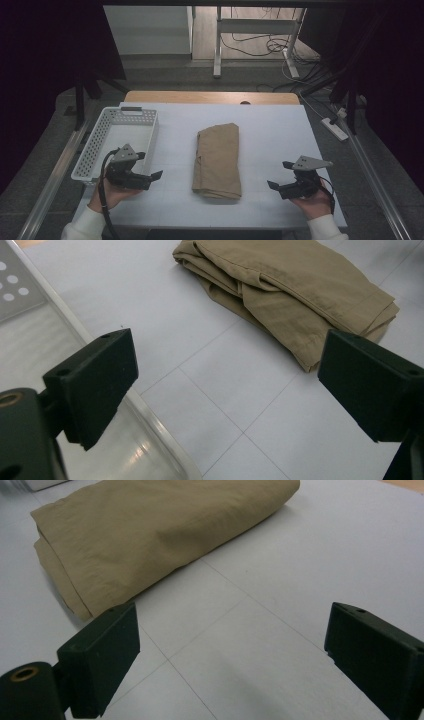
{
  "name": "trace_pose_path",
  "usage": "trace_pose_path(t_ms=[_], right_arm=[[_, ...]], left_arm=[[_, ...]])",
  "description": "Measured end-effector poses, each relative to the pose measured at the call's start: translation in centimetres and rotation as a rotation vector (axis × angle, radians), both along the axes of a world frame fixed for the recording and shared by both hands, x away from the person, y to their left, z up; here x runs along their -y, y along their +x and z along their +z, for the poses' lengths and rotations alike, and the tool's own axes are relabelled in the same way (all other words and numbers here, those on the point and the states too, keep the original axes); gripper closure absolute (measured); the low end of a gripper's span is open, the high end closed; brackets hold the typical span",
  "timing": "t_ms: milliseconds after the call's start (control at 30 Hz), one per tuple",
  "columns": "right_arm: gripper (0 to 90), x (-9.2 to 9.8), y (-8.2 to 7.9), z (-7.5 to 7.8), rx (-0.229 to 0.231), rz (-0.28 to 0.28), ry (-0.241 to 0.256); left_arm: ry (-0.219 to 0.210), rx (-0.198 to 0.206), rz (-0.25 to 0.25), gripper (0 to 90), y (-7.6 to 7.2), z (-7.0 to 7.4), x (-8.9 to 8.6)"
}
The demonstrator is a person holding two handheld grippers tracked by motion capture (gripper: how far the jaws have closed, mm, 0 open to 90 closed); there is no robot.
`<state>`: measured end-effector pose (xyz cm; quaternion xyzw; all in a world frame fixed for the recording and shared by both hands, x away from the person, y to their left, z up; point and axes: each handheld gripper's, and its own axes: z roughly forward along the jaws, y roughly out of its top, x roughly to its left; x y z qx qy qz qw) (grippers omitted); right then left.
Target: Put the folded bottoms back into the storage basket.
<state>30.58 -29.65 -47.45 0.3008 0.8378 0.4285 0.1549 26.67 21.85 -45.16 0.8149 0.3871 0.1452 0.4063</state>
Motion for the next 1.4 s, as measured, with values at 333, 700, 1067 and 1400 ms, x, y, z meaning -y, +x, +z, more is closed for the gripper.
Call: trace_pose_path(t_ms=[333,700,1067,1400], right_arm=[[7.8,0.1,-0.4,0.1,-0.003,0.016,0.010],[7.8,-0.4,-0.4,0.5,0.015,0.038,0.017],[9.1,-0.9,-0.8,1.3,0.033,0.064,0.040],[9.3,-2.4,-0.7,1.4,0.029,0.103,0.020]], left_arm=[[-0.014,0.005,-0.006,8.4,0.2,0.3,-0.1],[-0.019,-0.012,-0.012,8.8,0.2,-0.1,-0.1],[-0.031,-0.003,-0.009,9.0,0.2,0.0,0.0],[-0.037,-0.005,-0.019,9.2,0.2,-0.2,0.2]])
